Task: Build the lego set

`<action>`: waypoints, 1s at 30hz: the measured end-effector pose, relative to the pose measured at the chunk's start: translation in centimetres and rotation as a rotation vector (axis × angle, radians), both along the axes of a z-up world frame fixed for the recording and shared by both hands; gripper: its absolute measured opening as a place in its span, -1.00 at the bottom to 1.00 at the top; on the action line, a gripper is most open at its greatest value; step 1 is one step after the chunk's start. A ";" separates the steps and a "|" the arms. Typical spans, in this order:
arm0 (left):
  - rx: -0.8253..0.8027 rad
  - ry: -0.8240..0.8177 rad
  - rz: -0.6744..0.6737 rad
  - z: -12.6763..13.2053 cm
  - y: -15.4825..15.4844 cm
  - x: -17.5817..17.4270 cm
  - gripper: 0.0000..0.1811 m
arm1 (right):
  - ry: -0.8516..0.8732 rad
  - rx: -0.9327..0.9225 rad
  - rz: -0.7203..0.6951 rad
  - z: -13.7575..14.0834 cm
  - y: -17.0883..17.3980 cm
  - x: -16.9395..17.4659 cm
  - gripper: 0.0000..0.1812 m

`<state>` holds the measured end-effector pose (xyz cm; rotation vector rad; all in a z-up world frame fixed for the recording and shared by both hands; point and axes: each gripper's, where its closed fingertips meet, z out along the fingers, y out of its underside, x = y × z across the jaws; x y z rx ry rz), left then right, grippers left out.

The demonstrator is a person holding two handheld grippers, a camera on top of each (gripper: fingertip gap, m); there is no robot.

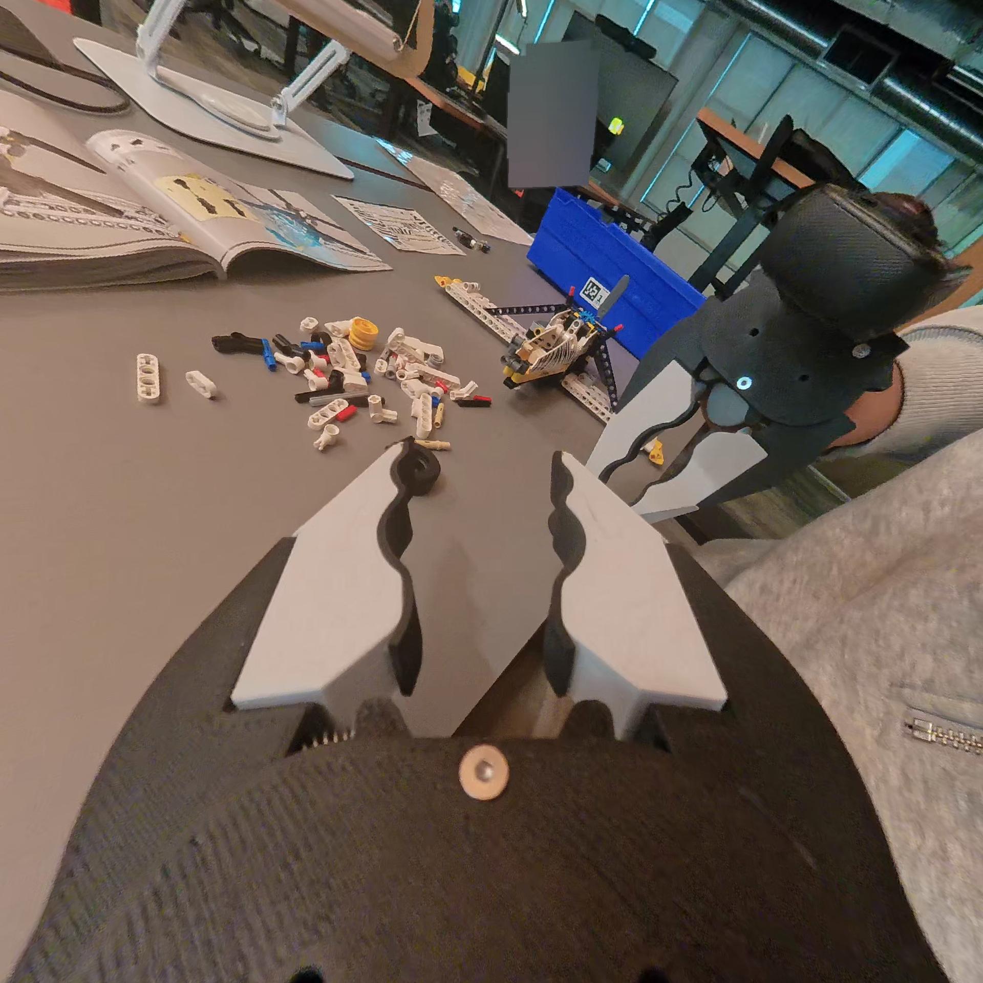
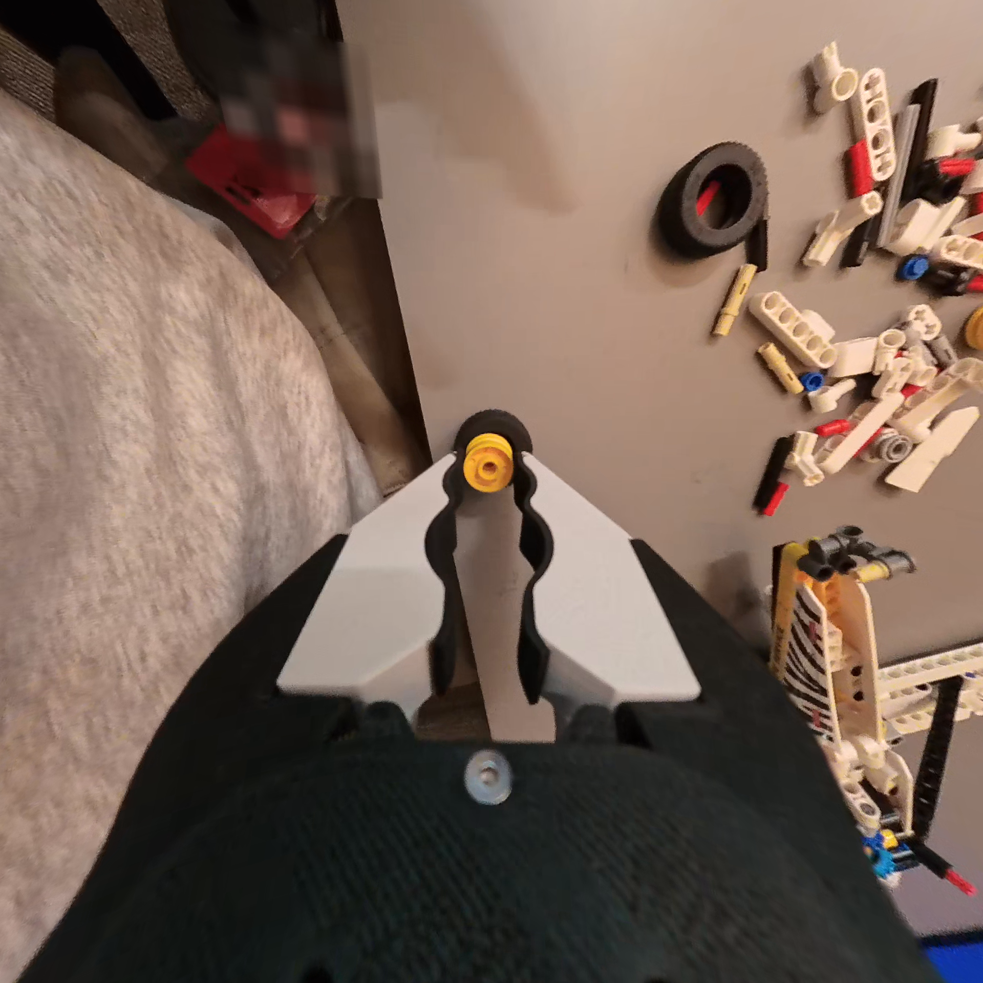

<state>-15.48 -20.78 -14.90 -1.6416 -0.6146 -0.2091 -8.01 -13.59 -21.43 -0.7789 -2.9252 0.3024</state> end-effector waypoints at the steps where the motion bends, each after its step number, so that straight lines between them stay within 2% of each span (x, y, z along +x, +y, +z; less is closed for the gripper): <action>1: -0.007 -0.009 -0.003 -0.2 0.1 0.0 -0.45 | 0.005 0.005 0.003 0.0 0.0 0.0 -0.81; 5: -0.020 -0.022 -0.019 -0.6 0.3 0.2 -0.45 | 0.010 0.006 0.002 0.0 0.0 -0.1 -0.81; 9: -0.023 -0.020 -0.024 -0.7 0.5 0.3 -0.46 | 0.034 0.006 0.000 0.3 0.1 -0.4 -0.69; 18: -0.028 -0.029 -0.034 -1.0 0.7 0.4 -0.47 | -0.007 -0.011 0.001 0.7 -0.2 -0.2 -0.81; 24: -0.029 -0.034 -0.042 -1.1 0.7 0.5 -0.47 | -0.053 -0.009 0.004 0.7 -0.4 0.0 -0.82; 30: -0.031 -0.044 -0.042 -1.2 0.7 0.5 -0.47 | 0.021 -0.087 -0.043 1.9 -0.4 -1.1 -0.83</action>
